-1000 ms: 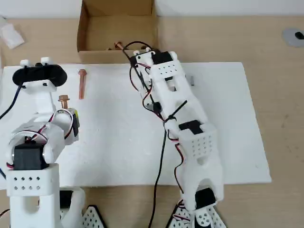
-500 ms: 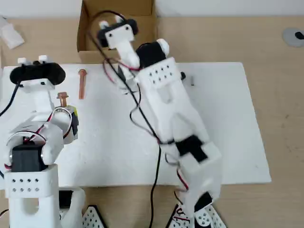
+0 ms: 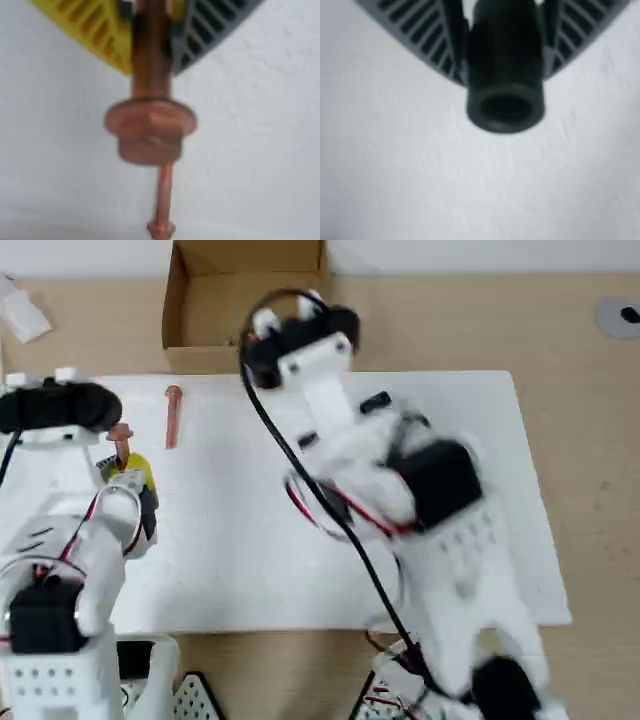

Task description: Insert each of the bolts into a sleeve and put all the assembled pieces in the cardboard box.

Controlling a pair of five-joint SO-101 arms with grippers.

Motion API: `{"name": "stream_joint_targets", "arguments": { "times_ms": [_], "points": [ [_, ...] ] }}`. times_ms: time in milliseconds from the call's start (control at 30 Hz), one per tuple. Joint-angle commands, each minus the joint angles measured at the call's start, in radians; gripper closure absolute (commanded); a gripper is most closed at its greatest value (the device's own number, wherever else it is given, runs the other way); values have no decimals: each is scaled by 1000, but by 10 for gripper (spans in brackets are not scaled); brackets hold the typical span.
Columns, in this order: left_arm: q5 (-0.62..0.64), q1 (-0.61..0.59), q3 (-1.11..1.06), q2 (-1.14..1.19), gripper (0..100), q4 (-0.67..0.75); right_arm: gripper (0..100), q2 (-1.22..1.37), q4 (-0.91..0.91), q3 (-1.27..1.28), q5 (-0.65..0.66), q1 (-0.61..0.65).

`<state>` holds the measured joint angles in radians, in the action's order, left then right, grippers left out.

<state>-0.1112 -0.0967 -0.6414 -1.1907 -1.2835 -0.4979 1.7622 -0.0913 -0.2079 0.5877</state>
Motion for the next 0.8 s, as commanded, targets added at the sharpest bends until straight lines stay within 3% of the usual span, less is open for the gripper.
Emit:
{"name": "stream_joint_targets", "arguments": {
  "times_ms": [0, 167, 300, 533, 767],
  "points": [
    [-8, 14, 52, -47, 994, 25, 989, -206, -15, 173, 21, -50],
    [-8, 14, 41, -62, 994, 25, 989, -452, -75, 473, 43, -51],
    [-6, 14, 29, -62, 994, 25, 989, -659, -224, 776, 81, -51],
    [-8, 14, 26, -64, 994, 25, 989, -1007, -615, 1208, 118, -47],
    [15, 15, -8, -64, 994, 110, 989, -1153, -1074, 1498, 115, -22]
  ]
}}
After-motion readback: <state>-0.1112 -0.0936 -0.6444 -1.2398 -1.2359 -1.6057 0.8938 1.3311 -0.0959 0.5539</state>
